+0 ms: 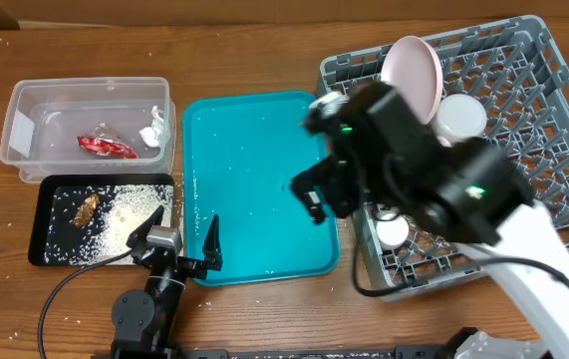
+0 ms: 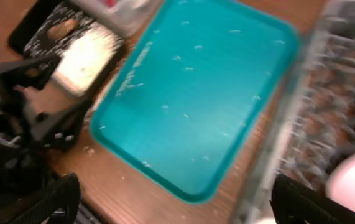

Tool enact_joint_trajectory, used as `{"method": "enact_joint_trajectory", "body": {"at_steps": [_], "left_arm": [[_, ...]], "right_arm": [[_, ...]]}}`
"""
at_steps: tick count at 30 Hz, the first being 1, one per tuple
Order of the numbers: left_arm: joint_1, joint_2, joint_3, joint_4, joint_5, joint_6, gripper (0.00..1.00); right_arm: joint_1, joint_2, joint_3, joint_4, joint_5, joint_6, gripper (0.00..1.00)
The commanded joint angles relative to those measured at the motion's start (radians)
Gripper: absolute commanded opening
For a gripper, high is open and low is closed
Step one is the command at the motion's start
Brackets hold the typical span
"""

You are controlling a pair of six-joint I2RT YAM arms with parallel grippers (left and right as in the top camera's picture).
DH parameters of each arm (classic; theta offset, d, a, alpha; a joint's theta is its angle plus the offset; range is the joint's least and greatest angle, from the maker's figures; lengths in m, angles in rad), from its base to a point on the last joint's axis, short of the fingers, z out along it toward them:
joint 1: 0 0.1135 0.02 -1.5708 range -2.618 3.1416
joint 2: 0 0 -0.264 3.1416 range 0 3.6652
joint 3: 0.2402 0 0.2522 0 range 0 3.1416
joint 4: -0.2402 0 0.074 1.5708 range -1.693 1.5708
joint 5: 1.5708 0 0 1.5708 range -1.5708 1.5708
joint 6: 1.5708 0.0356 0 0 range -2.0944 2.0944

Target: Sort waste into correct bins and load items into the dishwasher

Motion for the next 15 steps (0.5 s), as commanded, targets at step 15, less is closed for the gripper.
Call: {"method": "enact_joint_trajectory", "body": {"at_steps": [15], "left_arm": [[0.011, -0.009, -0.006, 0.0, 0.0, 0.011, 1.0]], "right_arm": [[-0.502, -0.714, -0.591, 0.52, -0.023, 0.023, 1.0]]}}
